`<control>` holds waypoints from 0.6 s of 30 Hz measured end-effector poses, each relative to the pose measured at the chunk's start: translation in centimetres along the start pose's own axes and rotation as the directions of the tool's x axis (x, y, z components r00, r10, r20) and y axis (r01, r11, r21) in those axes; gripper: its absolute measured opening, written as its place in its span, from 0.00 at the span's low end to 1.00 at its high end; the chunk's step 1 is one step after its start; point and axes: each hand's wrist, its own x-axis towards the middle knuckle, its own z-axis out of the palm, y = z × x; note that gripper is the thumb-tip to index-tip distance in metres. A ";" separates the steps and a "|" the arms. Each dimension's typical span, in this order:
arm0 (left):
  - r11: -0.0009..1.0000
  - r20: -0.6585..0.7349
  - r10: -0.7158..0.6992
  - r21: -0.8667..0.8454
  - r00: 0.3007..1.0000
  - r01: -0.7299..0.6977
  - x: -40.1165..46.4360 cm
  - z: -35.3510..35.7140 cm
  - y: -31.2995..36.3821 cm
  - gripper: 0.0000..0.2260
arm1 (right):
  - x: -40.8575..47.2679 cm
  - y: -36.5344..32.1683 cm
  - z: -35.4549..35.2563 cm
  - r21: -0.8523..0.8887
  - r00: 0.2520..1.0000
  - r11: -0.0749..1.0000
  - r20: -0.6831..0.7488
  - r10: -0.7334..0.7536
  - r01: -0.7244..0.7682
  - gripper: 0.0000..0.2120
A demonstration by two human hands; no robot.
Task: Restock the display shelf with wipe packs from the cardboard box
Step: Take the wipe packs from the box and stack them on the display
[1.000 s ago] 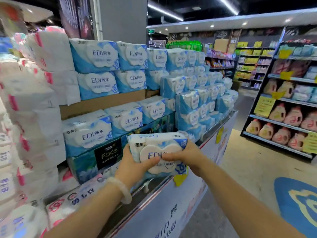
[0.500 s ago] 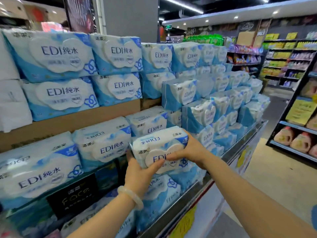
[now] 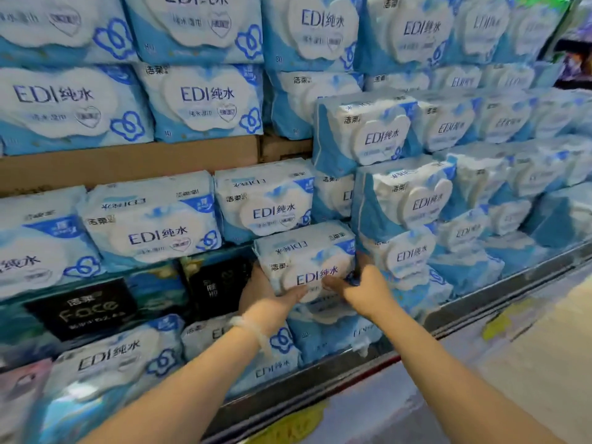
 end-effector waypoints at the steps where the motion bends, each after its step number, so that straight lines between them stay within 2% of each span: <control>1: 1.000 0.023 -0.003 0.013 1.000 0.003 0.1 0.4 0.4 0.37 | 0.1 0.3 -0.3 -0.033 0.999 0.999 -0.025 0.021 -0.022 0.29; 4: 0.999 0.037 -0.041 0.036 0.998 0.040 0.3 1.4 1.2 0.39 | -0.1 1.0 -1.1 -0.158 0.996 0.984 -0.062 0.071 -0.080 0.28; 8: 0.998 0.033 -0.057 0.004 0.998 0.057 0.1 1.1 1.5 0.37 | -0.4 0.1 -1.8 -0.309 0.994 0.950 -0.111 0.013 -0.047 0.30; 10: 0.999 -0.011 -0.041 -0.017 0.999 0.041 -0.2 1.0 1.7 0.41 | -0.7 -0.4 -2.4 -0.412 0.974 0.911 -0.207 -0.090 -0.004 0.29; 12: 1.000 -0.081 0.016 0.008 0.997 -0.015 -0.8 1.0 2.0 0.47 | -1.1 -1.0 -2.8 -0.520 0.904 0.830 -0.228 -0.361 0.201 0.29; 13: 0.998 -0.102 0.060 0.039 0.993 -0.057 -1.0 1.0 2.1 0.49 | -1.0 -1.3 -2.8 -0.579 0.830 0.745 -0.196 -0.522 0.332 0.31; 15: 0.985 -0.111 0.147 0.106 0.983 -0.135 -0.9 0.9 2.2 0.46 | -0.1 -1.8 -2.4 -0.683 0.719 0.539 -0.029 -0.695 0.493 0.36; 16: 0.978 -0.102 0.170 0.143 0.980 -0.154 -0.7 0.8 2.3 0.43 | 0.4 -2.3 -2.2 -0.712 0.731 0.471 0.087 -0.677 0.521 0.38; 18: 0.973 -0.086 0.151 0.189 0.985 -0.132 -0.6 0.7 2.6 0.38 | 1.4 -2.9 -1.7 -0.706 0.781 0.438 0.267 -0.564 0.557 0.37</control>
